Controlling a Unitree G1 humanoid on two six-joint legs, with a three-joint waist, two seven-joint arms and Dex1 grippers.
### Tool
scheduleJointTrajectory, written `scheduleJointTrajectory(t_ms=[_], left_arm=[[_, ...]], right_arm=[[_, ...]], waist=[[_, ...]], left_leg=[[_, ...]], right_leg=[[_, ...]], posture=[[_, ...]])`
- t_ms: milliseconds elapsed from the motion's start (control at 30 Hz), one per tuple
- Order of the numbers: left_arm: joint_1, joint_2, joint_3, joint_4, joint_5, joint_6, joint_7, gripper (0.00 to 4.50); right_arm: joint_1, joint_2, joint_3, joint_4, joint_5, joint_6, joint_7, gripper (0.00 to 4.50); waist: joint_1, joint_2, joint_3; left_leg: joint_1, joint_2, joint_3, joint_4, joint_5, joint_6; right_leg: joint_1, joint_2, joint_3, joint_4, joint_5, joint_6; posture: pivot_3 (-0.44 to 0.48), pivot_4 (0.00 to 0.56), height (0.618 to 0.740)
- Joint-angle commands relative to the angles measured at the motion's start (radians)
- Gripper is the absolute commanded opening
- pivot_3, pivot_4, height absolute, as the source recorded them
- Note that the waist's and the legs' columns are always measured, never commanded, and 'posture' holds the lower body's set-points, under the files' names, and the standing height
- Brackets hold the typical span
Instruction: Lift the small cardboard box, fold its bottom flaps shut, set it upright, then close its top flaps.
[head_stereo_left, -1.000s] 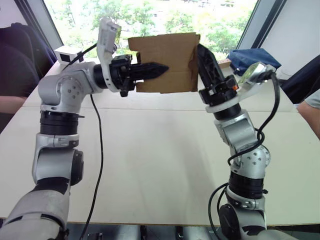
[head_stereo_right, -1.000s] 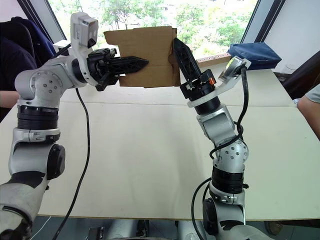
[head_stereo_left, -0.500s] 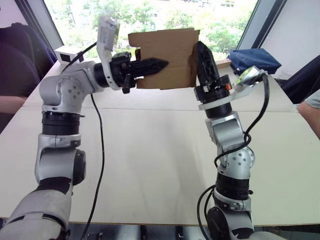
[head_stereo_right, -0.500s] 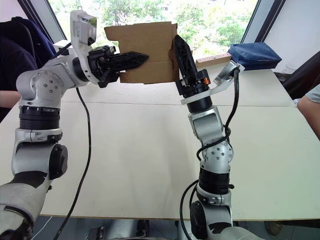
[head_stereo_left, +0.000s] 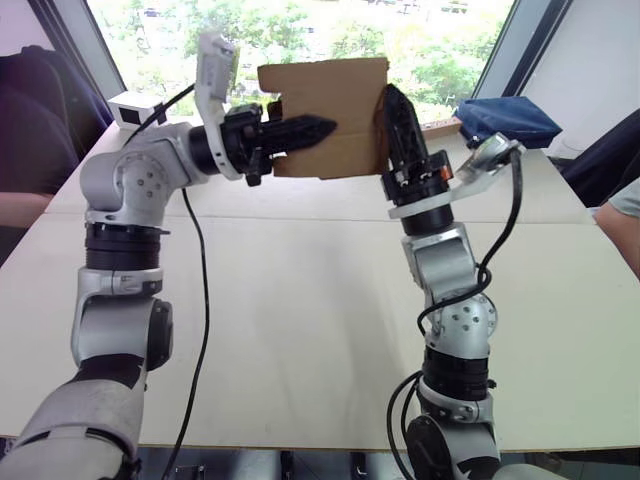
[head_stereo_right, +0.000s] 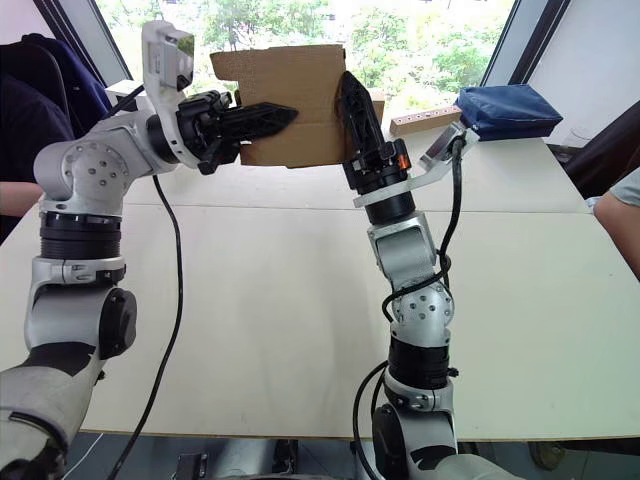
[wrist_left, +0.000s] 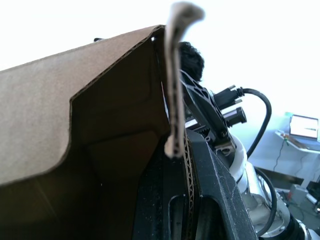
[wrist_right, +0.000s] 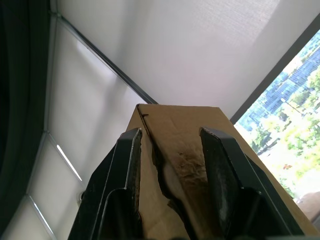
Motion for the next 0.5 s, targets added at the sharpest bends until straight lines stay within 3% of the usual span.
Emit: scheduleJointTrajectory(t_ms=[33,500], left_arm=[[-0.021,-0.004,0.015,-0.013,-0.004,-0.021,0.0,0.0],[-0.024,0.008,0.018,-0.005,0.001,-0.024,-0.011,0.0]], right_arm=[[-0.028,0.0,0.062,-0.039,-0.045,0.015,0.01,1.87],[0.054,-0.115,0.017,-0.138,0.008,0.106,0.006,1.87]], waist=[[0.0,0.0,0.0],[0.001,0.0,0.0]], left_leg=[[0.0,0.0,0.0,0.0,0.0,0.0],[0.0,0.0,0.0,0.0,0.0,0.0]], right_leg=[[0.0,0.0,0.0,0.0,0.0,0.0],[0.0,0.0,0.0,0.0,0.0,0.0]], posture=[[0.0,0.15,0.74],[0.0,0.15,0.74]])
